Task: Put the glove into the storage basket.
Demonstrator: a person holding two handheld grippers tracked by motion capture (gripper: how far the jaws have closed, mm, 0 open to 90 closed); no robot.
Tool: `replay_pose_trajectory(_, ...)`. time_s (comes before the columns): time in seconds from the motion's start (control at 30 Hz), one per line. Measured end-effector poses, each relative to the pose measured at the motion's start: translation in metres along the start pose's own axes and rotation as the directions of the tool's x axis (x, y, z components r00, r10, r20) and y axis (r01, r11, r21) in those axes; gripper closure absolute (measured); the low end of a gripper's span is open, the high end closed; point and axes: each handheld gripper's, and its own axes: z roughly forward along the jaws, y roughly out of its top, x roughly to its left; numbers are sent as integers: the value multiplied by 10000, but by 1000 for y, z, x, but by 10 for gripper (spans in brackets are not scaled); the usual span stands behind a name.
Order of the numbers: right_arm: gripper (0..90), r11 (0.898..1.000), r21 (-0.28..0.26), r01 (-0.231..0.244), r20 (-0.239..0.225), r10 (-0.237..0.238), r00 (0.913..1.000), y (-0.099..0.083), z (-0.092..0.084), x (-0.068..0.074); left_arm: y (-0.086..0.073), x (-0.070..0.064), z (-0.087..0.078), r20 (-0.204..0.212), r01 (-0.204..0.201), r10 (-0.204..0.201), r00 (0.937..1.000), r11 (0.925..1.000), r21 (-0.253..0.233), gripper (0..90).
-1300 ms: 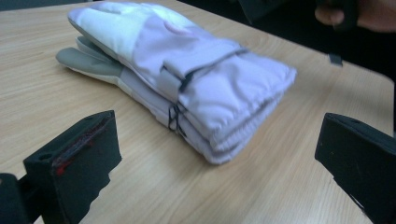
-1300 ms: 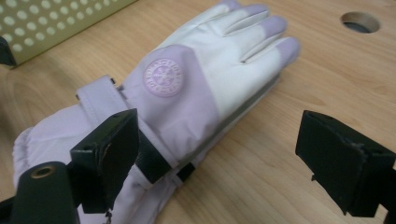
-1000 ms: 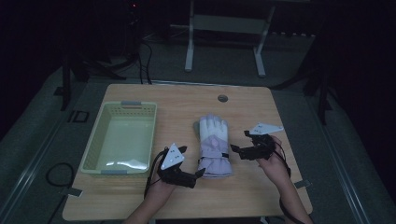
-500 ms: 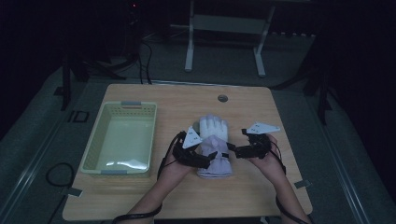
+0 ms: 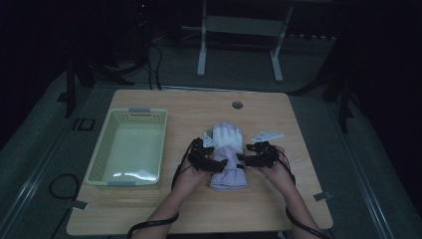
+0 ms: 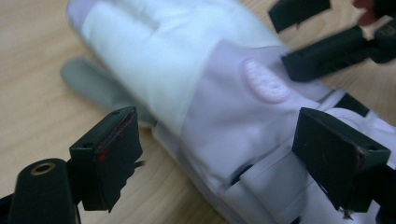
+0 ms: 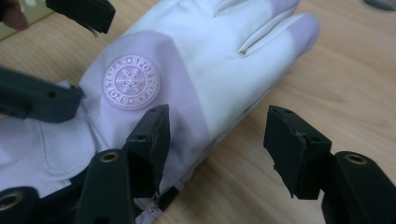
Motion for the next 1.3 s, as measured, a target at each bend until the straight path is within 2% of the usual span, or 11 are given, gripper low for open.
replay_pose_trajectory(0.2,385,9973,740,-30,-314,53,9995,-5,16,3,-10,8,10,165,964,-979,9951,9926,743,153)
replay_pose_trajectory(0.3,365,9938,1059,-327,-307,361,9989,-4,21,3,-13,11,14,249,1383,-1410,9897,9864,890,152)
replay_pose_trajectory(0.37,365,9893,1353,-552,-465,620,9970,-4,25,2,-14,16,17,503,1813,-1877,9809,9771,1115,152)
replay_pose_trajectory(0.5,430,9772,1790,-1141,-1053,1343,9853,-2,29,-3,-12,20,19,750,1940,-2067,9755,9696,1488,170)
replay_pose_trajectory(0.67,598,9657,2094,-1533,-1474,1862,9714,-2,31,-4,-12,27,25,1966,2254,-2556,9466,9604,1639,411)
replay_pose_trajectory(0.7,622,9669,2062,-1504,-1470,1826,9721,-2,31,-3,-13,27,25,2013,2166,-2474,9478,9626,1629,435)
replay_pose_trajectory(0.73,645,9689,2018,-1432,-1427,1737,9744,-2,30,-1,-12,27,24,2147,2242,-2568,9423,9605,1647,464)
replay_pose_trajectory(0.8,712,9744,1852,-1272,-1289,1524,9799,-2,28,2,-11,25,22,2135,2033,-2333,9487,9670,1533,545)
replay_pose_trajectory(0.93,797,9814,1589,-1073,-927,1230,9881,1,22,7,-6,25,18,2271,1958,-2266,9471,9690,1504,676)
replay_pose_trajectory(1.07,808,9847,1433,-990,-758,1106,9910,3,17,11,-3,25,14,2339,1824,-2132,9486,9723,1464,714)
replay_pose_trajectory(1.3,811,9896,1001,-1033,-578,1094,9923,13,5,20,9,20,-6,2130,1548,-1791,9605,9799,1258,732)
